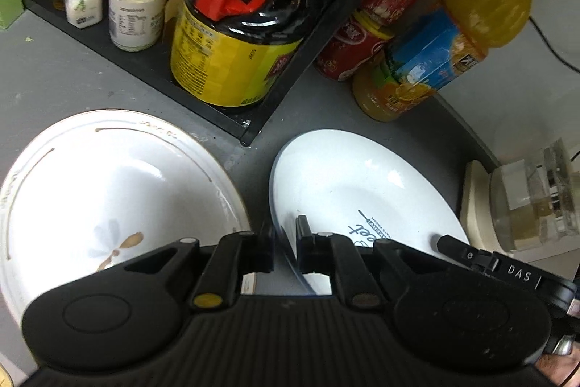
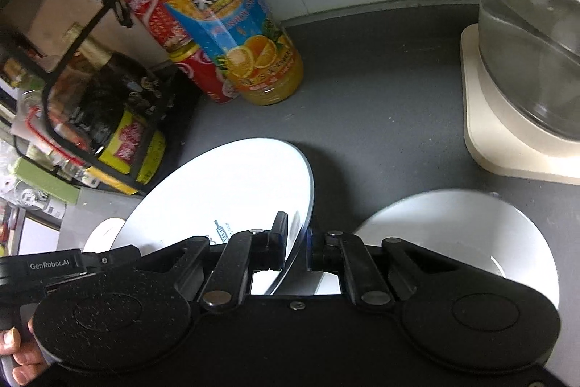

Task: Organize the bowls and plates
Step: 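Lift the 'Sweet' plate with both grippers over the flower-pattern plate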

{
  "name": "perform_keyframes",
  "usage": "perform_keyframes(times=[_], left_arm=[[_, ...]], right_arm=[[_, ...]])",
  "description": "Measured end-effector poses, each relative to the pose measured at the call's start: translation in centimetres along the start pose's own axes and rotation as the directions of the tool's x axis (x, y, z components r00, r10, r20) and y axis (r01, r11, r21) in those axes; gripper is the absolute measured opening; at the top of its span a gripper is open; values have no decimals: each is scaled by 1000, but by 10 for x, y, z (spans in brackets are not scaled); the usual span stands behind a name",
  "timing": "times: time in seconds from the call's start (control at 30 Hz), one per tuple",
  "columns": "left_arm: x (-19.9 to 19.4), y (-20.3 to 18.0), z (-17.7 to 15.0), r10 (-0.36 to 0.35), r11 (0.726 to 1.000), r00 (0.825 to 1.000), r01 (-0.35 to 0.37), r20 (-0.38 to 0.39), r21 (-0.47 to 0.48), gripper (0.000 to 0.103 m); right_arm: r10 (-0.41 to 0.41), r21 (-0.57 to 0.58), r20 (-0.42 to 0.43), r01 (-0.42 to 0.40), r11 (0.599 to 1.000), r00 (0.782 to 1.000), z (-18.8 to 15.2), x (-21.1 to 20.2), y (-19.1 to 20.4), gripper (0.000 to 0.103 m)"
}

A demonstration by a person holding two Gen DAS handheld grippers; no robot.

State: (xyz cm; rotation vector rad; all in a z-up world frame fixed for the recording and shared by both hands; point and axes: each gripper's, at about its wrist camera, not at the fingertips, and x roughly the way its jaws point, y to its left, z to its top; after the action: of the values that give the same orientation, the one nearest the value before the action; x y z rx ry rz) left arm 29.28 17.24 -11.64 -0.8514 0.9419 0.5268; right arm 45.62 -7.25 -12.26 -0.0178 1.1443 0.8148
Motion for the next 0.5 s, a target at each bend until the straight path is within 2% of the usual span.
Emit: perform_keyframes(times=[0.17,0.5], left_arm=[[-25,3,-6,-24,1000,999,24,23,-11,9],[-57,22,-17,-14,999,998,17,58,-44,9]], right_arm=[[24,-35,8,-24,999,1000,-10,-15,11,11],[47,-107,-12,-48,993,999,-22,-29,32,12]])
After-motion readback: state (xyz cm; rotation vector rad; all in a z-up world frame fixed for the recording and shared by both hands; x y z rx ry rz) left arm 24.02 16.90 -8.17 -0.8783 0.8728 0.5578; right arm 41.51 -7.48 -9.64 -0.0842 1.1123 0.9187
